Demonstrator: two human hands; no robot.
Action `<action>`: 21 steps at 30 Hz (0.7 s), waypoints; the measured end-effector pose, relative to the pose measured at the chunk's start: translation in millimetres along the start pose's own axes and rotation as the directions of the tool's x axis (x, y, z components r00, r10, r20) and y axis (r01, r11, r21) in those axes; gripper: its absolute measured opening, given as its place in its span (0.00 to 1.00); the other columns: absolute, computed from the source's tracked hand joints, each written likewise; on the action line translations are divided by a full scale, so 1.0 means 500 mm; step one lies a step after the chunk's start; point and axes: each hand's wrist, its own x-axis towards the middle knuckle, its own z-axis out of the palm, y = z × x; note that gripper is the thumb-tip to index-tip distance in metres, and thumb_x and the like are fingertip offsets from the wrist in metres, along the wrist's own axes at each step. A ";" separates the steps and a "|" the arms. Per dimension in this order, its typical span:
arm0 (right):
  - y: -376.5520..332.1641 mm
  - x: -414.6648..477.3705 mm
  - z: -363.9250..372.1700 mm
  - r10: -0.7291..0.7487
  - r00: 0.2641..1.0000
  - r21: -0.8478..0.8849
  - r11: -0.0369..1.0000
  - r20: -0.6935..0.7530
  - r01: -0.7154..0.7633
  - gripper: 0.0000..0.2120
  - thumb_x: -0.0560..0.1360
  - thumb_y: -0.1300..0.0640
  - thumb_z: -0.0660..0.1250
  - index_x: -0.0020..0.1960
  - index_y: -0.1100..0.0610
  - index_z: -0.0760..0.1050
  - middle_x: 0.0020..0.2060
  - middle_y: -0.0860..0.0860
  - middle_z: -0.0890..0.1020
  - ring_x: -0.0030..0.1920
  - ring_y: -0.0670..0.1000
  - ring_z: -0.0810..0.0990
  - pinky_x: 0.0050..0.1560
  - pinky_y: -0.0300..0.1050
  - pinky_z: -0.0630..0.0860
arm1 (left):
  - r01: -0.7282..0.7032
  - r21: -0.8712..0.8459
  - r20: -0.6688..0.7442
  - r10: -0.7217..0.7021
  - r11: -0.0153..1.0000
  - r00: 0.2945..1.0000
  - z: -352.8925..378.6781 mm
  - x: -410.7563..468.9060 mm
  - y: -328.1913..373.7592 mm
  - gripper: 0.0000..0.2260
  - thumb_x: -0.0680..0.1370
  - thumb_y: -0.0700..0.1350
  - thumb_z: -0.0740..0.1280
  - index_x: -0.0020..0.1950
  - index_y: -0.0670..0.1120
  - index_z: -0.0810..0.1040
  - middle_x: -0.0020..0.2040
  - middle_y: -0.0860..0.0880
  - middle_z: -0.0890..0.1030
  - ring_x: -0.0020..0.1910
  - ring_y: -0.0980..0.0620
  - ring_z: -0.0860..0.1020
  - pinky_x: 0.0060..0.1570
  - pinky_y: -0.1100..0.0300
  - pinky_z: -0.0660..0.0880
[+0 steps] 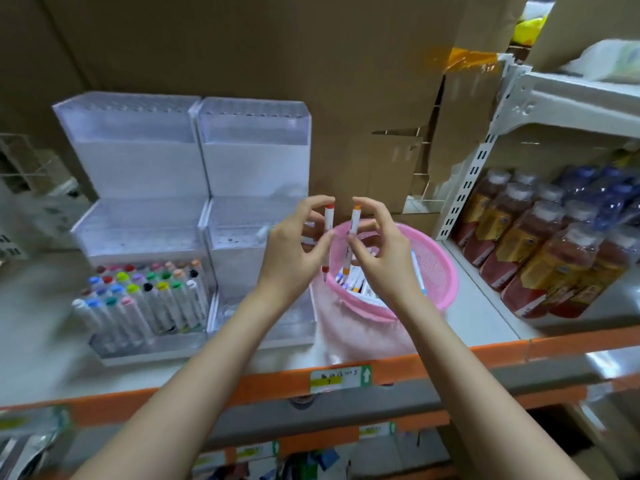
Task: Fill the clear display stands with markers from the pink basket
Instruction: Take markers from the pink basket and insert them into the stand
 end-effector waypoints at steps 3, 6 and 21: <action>-0.046 -0.027 0.055 -0.040 0.999 0.040 0.998 0.025 0.039 0.22 0.74 0.64 0.68 0.65 0.50 0.71 0.41 0.45 0.80 0.42 0.45 0.81 0.41 0.45 0.79 | -0.003 0.050 -0.031 0.004 0.999 1.000 -0.074 -0.029 0.001 0.17 0.74 0.37 0.71 0.61 0.47 0.74 0.42 0.60 0.76 0.40 0.58 0.80 0.40 0.68 0.77; -0.085 -0.055 0.119 -0.054 0.997 0.087 0.995 0.062 0.049 0.22 0.75 0.63 0.68 0.66 0.48 0.70 0.40 0.46 0.79 0.40 0.48 0.81 0.40 0.55 0.81 | -0.021 0.101 -0.047 0.026 0.995 0.999 -0.153 -0.063 -0.004 0.16 0.74 0.38 0.71 0.59 0.47 0.75 0.43 0.60 0.76 0.40 0.57 0.80 0.41 0.68 0.77; -0.197 -0.135 0.367 -0.154 0.977 0.201 0.972 0.148 0.123 0.21 0.76 0.64 0.68 0.65 0.50 0.70 0.37 0.45 0.77 0.37 0.48 0.80 0.38 0.55 0.80 | 0.149 0.117 -0.194 -0.125 0.982 0.973 -0.417 -0.176 -0.063 0.13 0.73 0.40 0.72 0.54 0.52 0.75 0.41 0.56 0.78 0.41 0.56 0.80 0.43 0.66 0.77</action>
